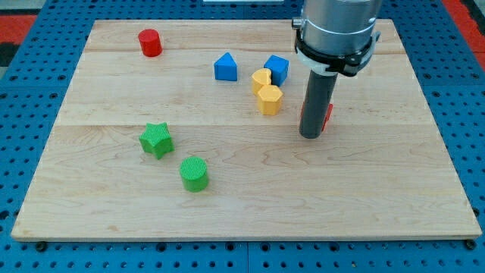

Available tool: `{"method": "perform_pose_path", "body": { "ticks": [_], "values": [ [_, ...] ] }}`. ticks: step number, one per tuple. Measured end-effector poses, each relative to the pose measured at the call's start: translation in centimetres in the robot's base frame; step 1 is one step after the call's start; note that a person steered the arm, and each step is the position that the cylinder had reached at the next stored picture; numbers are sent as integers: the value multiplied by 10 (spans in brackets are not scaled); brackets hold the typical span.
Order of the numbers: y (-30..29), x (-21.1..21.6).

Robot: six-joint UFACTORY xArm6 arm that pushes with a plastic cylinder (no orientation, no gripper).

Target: Move the red star to the top center of the board

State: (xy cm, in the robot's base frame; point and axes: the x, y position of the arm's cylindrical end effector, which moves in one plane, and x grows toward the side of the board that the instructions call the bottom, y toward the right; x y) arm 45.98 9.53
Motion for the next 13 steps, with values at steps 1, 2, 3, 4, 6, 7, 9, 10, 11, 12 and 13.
{"method": "perform_pose_path", "body": {
  "ticks": [1,2,3,4,6,7,9,10,11,12,13],
  "values": [
    [4,-35],
    [15,-61],
    [30,-77],
    [44,-90],
    [58,-144],
    [58,-162],
    [56,-162],
    [56,-162],
    [81,-131],
    [112,-123],
    [125,-143]
  ]
}}
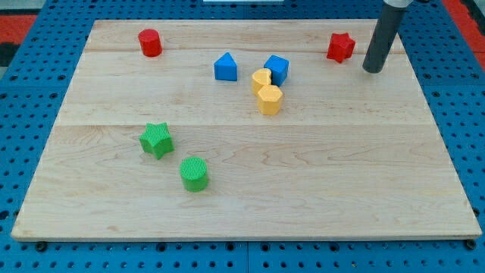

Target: Move the red star to the top center of the board

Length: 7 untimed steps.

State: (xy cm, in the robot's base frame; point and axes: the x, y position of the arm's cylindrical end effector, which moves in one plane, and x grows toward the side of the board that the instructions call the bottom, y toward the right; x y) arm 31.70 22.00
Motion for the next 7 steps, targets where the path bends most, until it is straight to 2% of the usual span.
{"method": "perform_pose_path", "body": {
  "ticks": [1,3,4,6,7],
  "values": [
    [2,-23],
    [-13,-36],
    [-28,-40],
    [-107,-59],
    [-99,-64]
  ]
}}
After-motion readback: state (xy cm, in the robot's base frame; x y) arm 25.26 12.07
